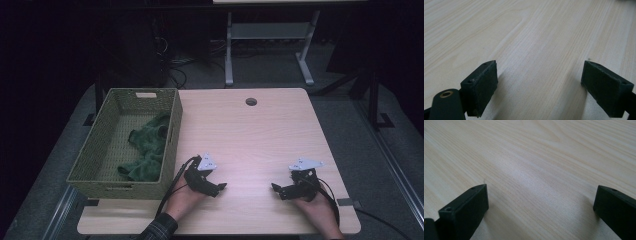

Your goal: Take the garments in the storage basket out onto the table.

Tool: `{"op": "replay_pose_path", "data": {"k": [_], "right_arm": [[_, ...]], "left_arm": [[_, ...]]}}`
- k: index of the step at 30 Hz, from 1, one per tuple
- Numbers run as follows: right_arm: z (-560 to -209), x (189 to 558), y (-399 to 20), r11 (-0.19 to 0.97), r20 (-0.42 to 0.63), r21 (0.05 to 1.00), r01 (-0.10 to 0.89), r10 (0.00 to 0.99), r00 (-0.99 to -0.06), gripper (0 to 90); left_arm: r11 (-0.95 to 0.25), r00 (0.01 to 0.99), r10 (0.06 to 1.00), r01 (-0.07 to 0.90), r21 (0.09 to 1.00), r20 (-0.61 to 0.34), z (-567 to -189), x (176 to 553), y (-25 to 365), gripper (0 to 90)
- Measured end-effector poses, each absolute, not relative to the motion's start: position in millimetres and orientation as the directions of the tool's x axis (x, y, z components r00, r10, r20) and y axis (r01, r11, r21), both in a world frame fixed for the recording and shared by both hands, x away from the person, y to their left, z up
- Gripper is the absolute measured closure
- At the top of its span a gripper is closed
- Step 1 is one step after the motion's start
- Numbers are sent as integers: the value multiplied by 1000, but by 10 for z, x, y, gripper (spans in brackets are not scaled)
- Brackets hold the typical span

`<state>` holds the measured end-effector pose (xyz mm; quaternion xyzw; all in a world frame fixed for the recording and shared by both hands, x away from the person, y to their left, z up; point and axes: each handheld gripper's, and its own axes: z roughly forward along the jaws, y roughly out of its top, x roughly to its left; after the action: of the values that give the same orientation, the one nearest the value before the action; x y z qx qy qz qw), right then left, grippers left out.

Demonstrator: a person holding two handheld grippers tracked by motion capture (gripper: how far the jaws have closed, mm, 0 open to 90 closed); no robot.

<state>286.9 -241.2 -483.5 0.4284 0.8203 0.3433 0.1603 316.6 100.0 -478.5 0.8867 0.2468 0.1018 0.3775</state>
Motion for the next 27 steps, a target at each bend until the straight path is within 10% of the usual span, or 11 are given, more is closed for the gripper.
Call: {"op": "replay_pose_path", "data": {"k": [27], "right_arm": [[-4835,2868,-2411,397,32,700,593,813,-581,0]], "left_arm": [[-596,854,520,372,712,-10,-4703,3160,1051,131]]}}
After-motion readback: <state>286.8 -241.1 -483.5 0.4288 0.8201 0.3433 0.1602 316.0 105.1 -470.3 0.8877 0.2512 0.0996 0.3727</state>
